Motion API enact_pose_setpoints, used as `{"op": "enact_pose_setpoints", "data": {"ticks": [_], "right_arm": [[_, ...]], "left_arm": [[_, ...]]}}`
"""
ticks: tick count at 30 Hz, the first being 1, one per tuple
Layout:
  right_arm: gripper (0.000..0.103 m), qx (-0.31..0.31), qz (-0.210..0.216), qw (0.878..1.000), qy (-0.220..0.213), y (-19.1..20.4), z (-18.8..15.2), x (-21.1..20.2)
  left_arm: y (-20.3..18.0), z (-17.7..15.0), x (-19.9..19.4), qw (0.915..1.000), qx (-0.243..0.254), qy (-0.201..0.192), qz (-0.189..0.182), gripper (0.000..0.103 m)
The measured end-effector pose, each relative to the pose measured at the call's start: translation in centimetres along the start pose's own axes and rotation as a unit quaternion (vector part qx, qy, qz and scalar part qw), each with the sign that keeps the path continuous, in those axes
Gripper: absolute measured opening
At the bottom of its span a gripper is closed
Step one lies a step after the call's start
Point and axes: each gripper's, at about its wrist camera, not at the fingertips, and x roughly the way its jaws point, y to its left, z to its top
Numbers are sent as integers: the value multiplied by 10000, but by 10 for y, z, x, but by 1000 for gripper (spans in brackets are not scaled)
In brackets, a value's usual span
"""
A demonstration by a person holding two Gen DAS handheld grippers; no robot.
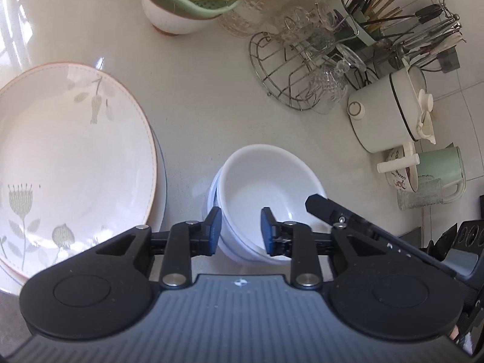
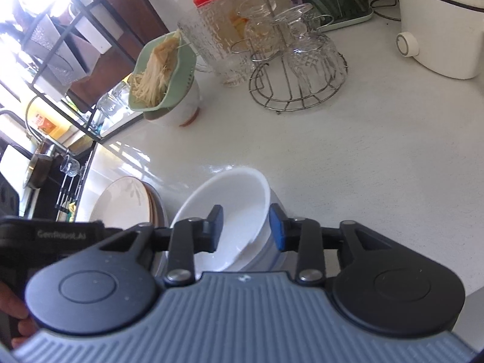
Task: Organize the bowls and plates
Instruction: 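Lift the ceramic bowl with the left gripper and carry it over the plastic bowls, then lower the ceramic bowl into the nested plastic bowls with the left gripper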
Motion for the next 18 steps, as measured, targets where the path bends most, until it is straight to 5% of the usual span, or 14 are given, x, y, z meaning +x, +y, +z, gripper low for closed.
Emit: {"op": "enact_pose_setpoints", "data": {"ticks": [11, 18], "right_arm": [[39, 624, 19, 9977, 260, -28, -10, 11], [36, 450, -6, 9981, 413, -30, -15, 24]], "left_arm": [[6, -19, 12, 9999, -105, -41, -40, 43], [6, -29, 22, 9999, -105, -58, -10, 43]]}}
